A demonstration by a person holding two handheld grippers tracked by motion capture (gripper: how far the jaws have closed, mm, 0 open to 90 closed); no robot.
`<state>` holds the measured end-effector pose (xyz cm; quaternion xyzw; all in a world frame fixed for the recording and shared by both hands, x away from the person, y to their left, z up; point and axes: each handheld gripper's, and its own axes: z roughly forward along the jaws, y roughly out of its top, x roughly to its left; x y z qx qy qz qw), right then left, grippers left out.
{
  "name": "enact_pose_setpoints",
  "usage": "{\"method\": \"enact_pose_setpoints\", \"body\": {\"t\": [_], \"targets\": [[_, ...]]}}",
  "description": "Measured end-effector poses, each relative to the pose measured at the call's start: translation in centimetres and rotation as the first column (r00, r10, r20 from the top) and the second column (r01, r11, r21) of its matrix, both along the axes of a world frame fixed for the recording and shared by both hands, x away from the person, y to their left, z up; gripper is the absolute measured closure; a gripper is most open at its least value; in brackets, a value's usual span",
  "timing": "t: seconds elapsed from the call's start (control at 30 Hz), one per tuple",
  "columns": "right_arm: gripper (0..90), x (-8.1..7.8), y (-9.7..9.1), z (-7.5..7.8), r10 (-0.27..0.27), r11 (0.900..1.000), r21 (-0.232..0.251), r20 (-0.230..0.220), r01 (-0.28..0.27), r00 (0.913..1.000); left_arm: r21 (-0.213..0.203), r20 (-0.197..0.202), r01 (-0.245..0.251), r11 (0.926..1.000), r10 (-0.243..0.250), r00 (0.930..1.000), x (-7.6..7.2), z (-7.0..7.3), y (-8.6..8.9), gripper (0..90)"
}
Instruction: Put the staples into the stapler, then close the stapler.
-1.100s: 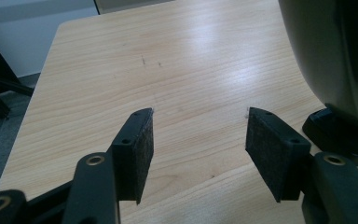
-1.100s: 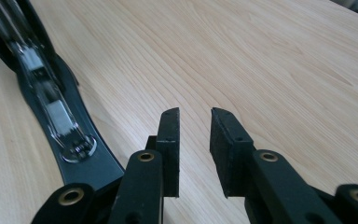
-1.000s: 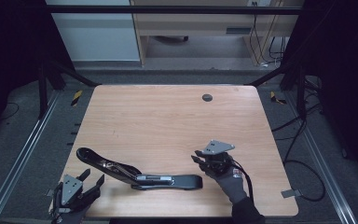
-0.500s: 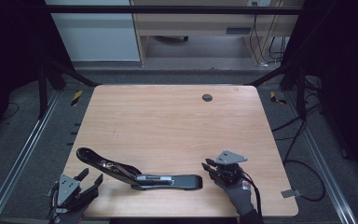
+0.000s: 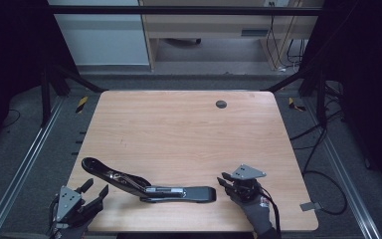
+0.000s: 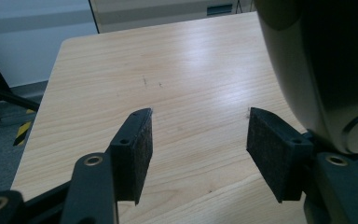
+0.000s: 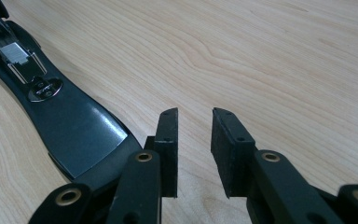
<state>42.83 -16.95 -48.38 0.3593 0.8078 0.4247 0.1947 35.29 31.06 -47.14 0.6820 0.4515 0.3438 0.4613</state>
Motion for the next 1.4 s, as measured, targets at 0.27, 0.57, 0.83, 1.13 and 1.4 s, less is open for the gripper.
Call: {"method": "enact_pose_setpoints", "body": {"t": [0.27,0.57,0.83,1.13,1.4], "targets": [[72.3,-0.1,0.0,-0.1,-0.003,1.0,0.002,-0.001,0.003,1.0,-0.009,0.014,0.007,0.9999,-0.007,0.9999,-0.2,0.5,-0.1,39.9],[72.3,-0.3,0.1,-0.2,0.004,1.0,0.006,-0.005,-0.004,1.0,-0.031,0.032,0.028,0.9991,-0.027,0.9991,-0.6,1.2,0.2,39.4],[72.4,-0.5,0.0,-0.3,0.002,1.0,0.008,-0.009,-0.002,1.0,-0.037,0.052,0.054,0.9979,-0.052,0.9973,-1.1,1.7,0.4,39.3],[72.5,-0.9,0.3,-0.2,0.014,0.9998,0.017,-0.001,-0.014,0.9999,-0.036,0.061,0.063,0.9973,-0.061,0.9962,-1.5,2.1,0.2,37.8],[73.0,-1.1,0.7,-0.3,0.026,0.9995,0.019,-0.009,-0.026,0.9996,-0.043,0.069,0.076,0.9962,-0.073,0.995,-1.7,2.5,0.0,36.8]]}}
